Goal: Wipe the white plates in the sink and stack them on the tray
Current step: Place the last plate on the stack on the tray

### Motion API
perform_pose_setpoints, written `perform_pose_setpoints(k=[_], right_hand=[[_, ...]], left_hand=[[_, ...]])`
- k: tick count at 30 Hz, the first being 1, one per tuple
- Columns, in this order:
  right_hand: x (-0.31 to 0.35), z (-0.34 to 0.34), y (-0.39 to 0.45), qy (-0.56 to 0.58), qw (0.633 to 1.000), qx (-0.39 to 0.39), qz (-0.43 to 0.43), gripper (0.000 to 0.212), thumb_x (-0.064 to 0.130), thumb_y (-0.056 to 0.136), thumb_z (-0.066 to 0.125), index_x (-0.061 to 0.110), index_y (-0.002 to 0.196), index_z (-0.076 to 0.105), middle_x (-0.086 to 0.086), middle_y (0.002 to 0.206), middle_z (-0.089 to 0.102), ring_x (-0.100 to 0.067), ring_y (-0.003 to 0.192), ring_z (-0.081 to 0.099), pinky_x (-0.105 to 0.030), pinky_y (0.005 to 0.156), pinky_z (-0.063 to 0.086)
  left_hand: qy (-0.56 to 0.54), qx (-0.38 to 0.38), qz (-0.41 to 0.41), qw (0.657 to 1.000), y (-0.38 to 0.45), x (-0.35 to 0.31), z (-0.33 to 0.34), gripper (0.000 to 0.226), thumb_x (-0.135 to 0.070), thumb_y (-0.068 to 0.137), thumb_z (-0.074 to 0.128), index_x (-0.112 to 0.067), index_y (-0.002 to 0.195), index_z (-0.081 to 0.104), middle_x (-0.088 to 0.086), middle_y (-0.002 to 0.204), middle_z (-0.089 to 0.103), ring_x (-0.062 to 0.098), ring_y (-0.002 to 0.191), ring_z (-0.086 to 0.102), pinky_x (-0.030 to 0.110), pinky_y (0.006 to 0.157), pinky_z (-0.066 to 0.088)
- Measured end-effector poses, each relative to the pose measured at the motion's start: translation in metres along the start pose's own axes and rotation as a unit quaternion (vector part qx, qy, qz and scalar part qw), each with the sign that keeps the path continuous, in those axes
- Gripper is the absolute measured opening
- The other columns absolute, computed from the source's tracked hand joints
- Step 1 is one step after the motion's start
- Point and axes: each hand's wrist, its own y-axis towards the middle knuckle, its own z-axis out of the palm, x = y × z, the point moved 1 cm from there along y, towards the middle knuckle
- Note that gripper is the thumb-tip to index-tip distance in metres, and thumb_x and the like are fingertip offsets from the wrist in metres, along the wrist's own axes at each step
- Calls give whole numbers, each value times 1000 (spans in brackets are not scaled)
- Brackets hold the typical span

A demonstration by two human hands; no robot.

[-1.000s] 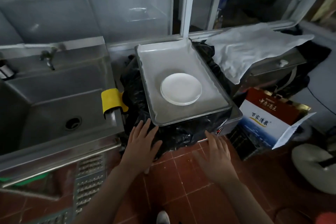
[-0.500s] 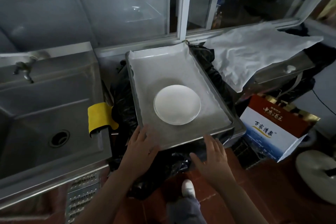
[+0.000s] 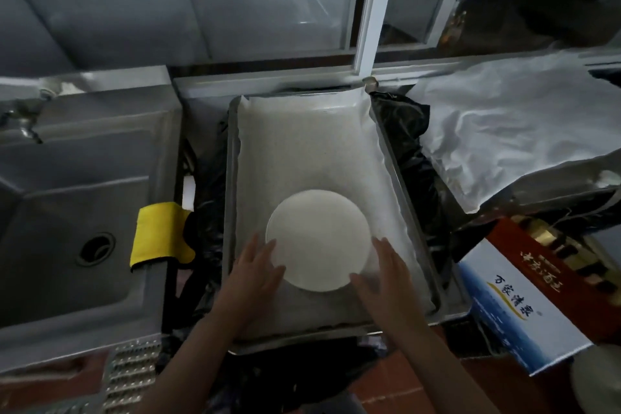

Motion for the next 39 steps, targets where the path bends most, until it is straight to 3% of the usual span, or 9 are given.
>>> perform_pose_setpoints(k=[3,7,14,17,21,25,27,32,39], right_hand=[[-8,-4,23,10,1000,23,-12,83,38,86,72,22,153,25,-5,159,27,-23,143,29,-44,113,34],[-18,-6,50,20,997,73,-27,85,58,84,59,29,153,17,4,158,27,-16,143,30,-48,111,38],[-23,0,74,-7,992,97,-77,84,53,89,61,32,155,12,7,162,17,-19,142,28,-39,111,35],[-22,7,77,-3,991,111,-72,88,53,89,61,35,155,6,7,163,10,-16,145,21,-37,114,31],[-18,14,79,2,991,119,-62,95,51,87,66,35,154,0,9,162,-1,-16,147,14,-36,113,31],[-18,17,84,15,991,118,-63,99,53,81,71,40,153,4,13,160,0,-17,145,17,-41,110,38],[-16,19,86,17,992,108,-58,100,63,76,68,40,152,7,11,160,4,-18,144,20,-40,107,39],[-13,23,87,10,993,98,-62,99,53,78,74,32,153,13,4,161,5,-18,144,17,-28,104,31],[-10,19,86,16,993,84,-80,98,51,77,76,32,153,17,7,159,7,-16,143,17,-34,107,35]], left_hand=[[5,-12,-24,1000,9,-7,11,65,-47,100,49,-31,157,23,0,168,-3,27,152,17,46,116,35],[-21,-33,-50,998,17,-10,16,72,-52,95,55,-36,156,21,-4,167,-1,27,140,42,44,106,45],[-56,-46,-56,996,23,-7,22,84,-57,87,65,-44,154,16,-5,167,0,20,126,54,40,97,50],[-63,-66,-23,996,25,-5,28,92,-72,76,58,-42,154,20,-11,165,3,21,136,42,41,95,53],[-103,-77,-11,992,30,-5,33,91,-53,82,73,-43,154,18,-18,163,-5,20,142,29,42,102,50],[-132,-61,-10,989,33,-9,33,101,-65,71,70,-43,153,15,-19,161,-12,11,141,16,42,109,41],[-137,-56,-7,989,35,-8,35,101,-52,75,78,-42,153,14,-18,161,-15,9,139,11,41,111,38],[-147,-65,9,987,34,-9,37,94,-47,75,79,-44,148,20,-19,160,-13,-4,133,10,28,106,34],[-147,-104,21,983,30,-6,37,94,-40,77,83,-42,150,23,-21,158,-5,-3,136,14,26,103,34]])
